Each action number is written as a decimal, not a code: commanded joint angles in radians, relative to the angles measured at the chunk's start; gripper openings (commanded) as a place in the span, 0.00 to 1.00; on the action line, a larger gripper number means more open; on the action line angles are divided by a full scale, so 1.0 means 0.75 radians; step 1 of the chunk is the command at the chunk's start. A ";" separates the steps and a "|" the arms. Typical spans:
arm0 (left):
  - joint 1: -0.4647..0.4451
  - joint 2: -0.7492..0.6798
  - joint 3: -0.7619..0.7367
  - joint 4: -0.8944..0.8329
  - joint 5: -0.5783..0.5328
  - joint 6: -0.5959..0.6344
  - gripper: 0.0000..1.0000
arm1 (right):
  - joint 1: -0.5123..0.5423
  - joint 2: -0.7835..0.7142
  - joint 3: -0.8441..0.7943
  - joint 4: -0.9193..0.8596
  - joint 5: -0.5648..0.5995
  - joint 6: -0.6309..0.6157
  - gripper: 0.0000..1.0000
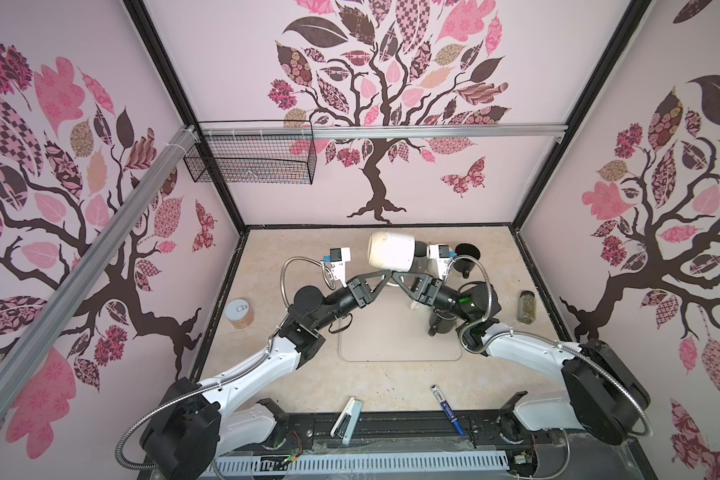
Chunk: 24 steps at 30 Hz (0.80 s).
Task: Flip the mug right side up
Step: 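Close right gripper on the cream mug's handle while left gripper holds it, then open left gripper and draw it back while right gripper holds the mug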
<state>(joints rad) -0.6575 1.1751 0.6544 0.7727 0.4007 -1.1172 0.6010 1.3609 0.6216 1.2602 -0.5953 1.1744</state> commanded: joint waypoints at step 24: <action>0.106 -0.481 0.173 -1.639 -0.584 0.625 0.96 | 0.150 0.106 0.819 -1.837 0.662 -0.881 0.00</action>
<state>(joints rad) -0.5804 0.8135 0.7200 -0.2043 0.0570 -0.7921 0.6666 1.4021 1.1183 0.0650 -0.3038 0.7246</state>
